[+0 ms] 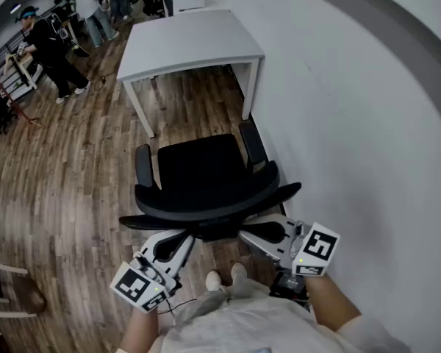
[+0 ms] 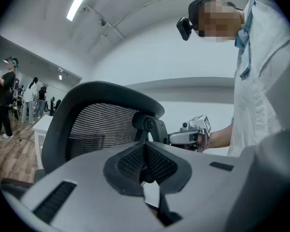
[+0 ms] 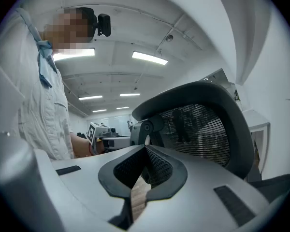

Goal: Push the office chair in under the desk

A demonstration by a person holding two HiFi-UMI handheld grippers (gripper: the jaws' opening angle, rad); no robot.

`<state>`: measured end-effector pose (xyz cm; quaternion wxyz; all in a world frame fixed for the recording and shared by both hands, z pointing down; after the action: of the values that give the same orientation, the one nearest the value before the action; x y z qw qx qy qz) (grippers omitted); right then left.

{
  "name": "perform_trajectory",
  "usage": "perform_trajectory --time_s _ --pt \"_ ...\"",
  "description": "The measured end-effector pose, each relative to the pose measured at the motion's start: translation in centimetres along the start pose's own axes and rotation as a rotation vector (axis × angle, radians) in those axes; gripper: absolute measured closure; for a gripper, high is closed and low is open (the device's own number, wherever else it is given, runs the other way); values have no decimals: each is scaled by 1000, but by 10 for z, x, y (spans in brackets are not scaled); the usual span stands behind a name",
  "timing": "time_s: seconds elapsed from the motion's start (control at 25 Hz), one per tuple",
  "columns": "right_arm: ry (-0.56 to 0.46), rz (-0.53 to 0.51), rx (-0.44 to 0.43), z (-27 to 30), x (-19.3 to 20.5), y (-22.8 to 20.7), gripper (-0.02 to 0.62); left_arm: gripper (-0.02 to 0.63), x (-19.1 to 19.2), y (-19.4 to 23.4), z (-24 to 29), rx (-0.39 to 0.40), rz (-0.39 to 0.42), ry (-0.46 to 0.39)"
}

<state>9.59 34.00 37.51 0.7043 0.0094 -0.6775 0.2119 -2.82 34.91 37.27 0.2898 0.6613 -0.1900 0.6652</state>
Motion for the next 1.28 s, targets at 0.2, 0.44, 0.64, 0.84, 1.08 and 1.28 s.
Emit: perform_trajectory --time_s 0.2,0.44,0.64,0.84,1.08,1.28 --pt "2 8 1 1 2 -1 563 606 0 2 -2 -7 2 -3" --pt "-36 39 -18 1 -2 -1 563 606 -4 1 -4 -6 -3 -15" --pt "-31 42 -8 0 -3 0 561 606 -3 1 -7 -10 -8 -13" --pt "-27 34 3 -5 -3 -2 561 606 -3 2 -9 -16 -19 -19" --pt "17 -34 44 -12 -3 -6 560 604 -3 4 -10 -19 -1 -8" --pt "80 -113 64 -17 -4 -12 560 604 -3 6 -11 -25 46 27"
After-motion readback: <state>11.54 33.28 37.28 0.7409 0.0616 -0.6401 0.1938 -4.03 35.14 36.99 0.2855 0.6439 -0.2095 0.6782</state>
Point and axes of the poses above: the fingertips, and each gripper's own axes: z forward along the fingers, y to its left, x out of its underside, the point moved 2 cm from there along -z, backward along the fingers, and after that the axes turned 3 degrees about z, right-handed, at the moved point
